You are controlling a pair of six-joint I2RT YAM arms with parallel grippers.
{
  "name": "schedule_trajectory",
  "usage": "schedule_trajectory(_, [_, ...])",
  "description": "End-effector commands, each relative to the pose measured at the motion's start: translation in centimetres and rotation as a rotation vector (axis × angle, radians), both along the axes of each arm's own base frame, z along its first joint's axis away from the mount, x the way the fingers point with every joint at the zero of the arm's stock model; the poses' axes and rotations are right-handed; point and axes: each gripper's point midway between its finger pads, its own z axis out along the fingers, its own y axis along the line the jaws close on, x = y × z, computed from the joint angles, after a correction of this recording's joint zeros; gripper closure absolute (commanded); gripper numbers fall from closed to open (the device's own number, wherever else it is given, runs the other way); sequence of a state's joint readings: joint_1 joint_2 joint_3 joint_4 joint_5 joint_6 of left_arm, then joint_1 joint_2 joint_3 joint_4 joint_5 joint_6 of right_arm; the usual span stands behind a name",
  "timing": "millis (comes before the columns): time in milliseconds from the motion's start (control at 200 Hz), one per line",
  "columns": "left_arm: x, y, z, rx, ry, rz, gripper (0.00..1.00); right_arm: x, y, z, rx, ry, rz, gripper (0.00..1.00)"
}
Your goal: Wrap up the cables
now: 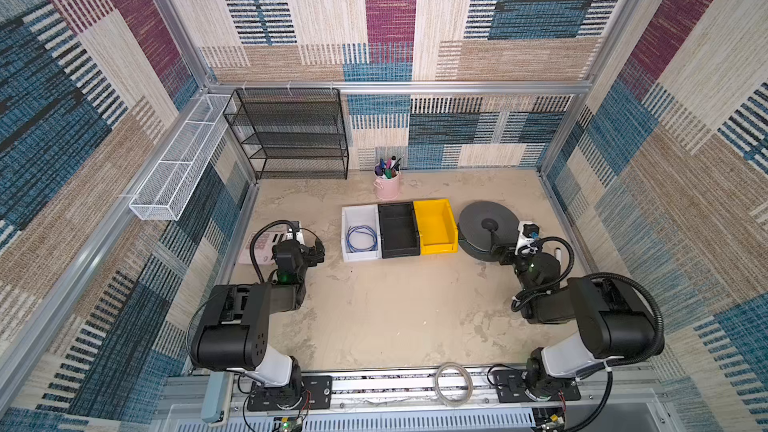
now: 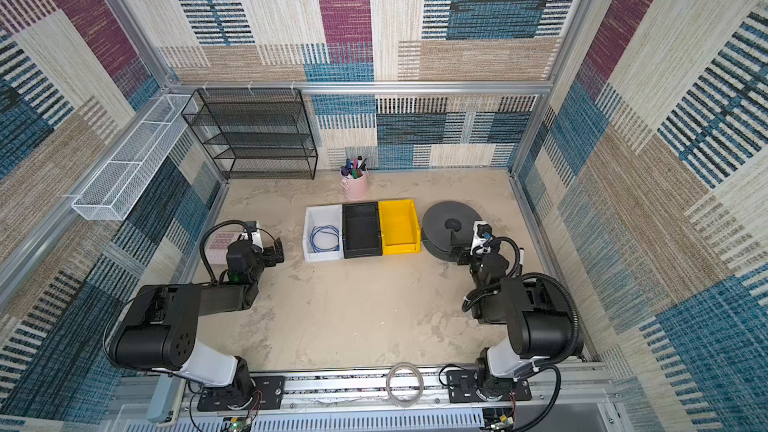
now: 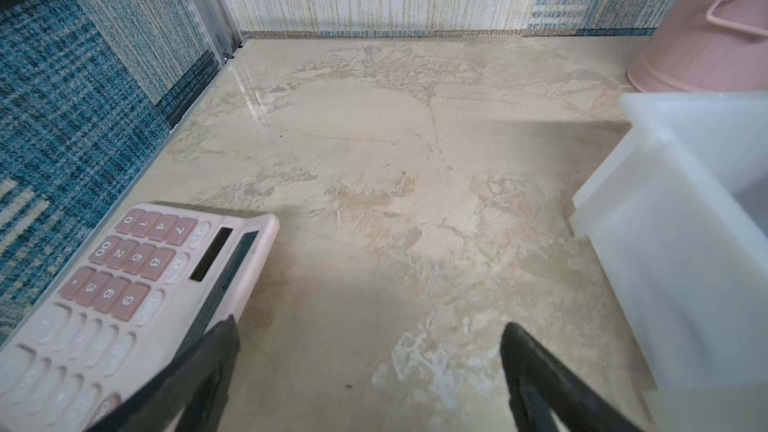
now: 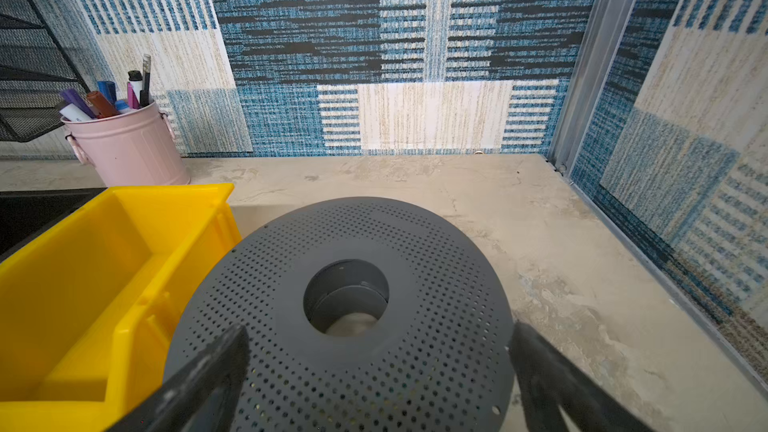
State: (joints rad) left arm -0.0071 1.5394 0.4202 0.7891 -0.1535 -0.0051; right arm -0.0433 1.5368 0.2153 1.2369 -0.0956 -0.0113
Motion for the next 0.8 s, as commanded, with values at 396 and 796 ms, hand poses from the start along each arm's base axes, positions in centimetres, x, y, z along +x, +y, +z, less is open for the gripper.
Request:
schedule_trajectory(396, [0.4, 0.1, 0.8, -0.024, -0.032, -0.011, 0.01, 0.0, 0.1, 0.9, -0.003, -0.038, 0.0, 0.01])
schedule_trajectory(796, [0.4, 1.3, 2.4, -0.023, 0.039, 0.064, 0.01, 1.5, -1.6, 3.5, 0.023, 0.008, -0.097, 0.01])
